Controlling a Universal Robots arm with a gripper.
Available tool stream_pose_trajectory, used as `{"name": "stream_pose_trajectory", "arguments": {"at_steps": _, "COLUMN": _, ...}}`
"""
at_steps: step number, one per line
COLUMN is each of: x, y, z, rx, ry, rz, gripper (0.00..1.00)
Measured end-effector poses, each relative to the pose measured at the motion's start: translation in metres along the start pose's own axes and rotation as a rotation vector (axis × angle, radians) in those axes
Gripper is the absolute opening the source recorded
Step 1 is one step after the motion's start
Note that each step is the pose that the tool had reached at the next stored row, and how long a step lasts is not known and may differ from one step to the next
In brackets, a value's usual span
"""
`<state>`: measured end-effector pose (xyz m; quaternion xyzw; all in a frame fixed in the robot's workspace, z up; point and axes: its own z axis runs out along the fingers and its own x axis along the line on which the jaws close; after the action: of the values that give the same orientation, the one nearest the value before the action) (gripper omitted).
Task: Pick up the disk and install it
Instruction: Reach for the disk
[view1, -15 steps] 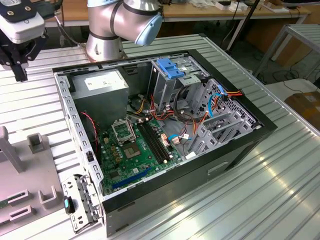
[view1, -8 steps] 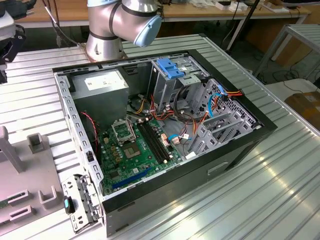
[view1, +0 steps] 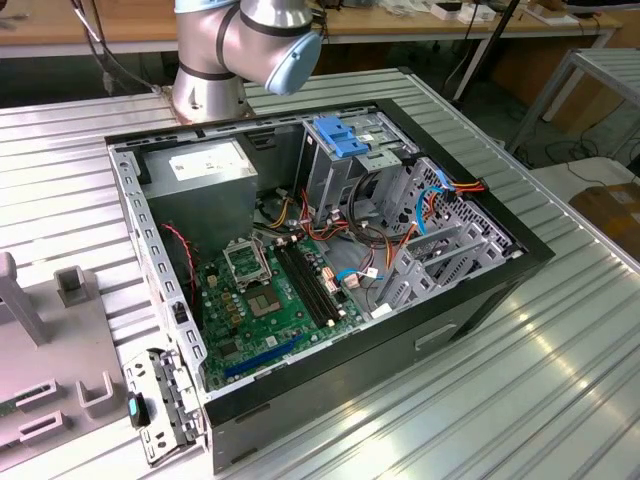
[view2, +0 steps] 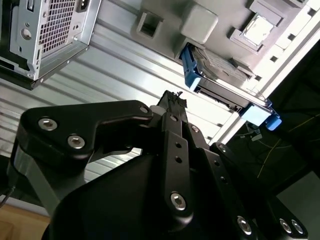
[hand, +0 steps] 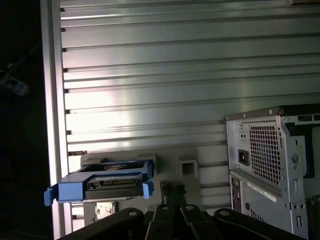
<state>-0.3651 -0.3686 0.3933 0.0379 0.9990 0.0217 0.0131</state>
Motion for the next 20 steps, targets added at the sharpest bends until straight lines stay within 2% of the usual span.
{"name": "stream_pose_trajectory", "arguments": {"at_steps": 1, "x": 0.0015, "y": -0.0003, "z": -0.0001, "rx": 0.0000, "ry": 0.0000, "rz": 0.000, "gripper": 0.11}}
{"name": "stream_pose_trajectory", "arguments": {"at_steps": 4, "x": 0.0153, "y": -0.0024, "z": -0.0005, "rx": 0.0000, "ry": 0.0000, "rz": -0.001, "gripper": 0.11}}
{"name": "stream_pose_trajectory", "arguments": {"at_steps": 11, "x": 0.0373, "y": -0.0041, "z": -0.0011, "rx": 0.0000, "ry": 0.0000, "rz": -0.001, "gripper": 0.11}}
{"name": "stream_pose_trajectory", "arguments": {"at_steps": 13, "x": 0.0513, "y": -0.0051, "z": -0.0014, "rx": 0.0000, "ry": 0.0000, "rz": -0.001, "gripper": 0.11}}
{"name": "stream_pose_trajectory", "arguments": {"at_steps": 19, "x": 0.0697, "y": -0.0065, "z": -0.0020, "rx": 0.0000, "ry": 0.0000, "rz": -0.001, "gripper": 0.11}}
{"name": "stream_pose_trajectory", "arguments": {"at_steps": 20, "x": 0.0768, "y": -0.0071, "z": -0.0022, "rx": 0.0000, "ry": 0.0000, "rz": -0.001, "gripper": 0.11}}
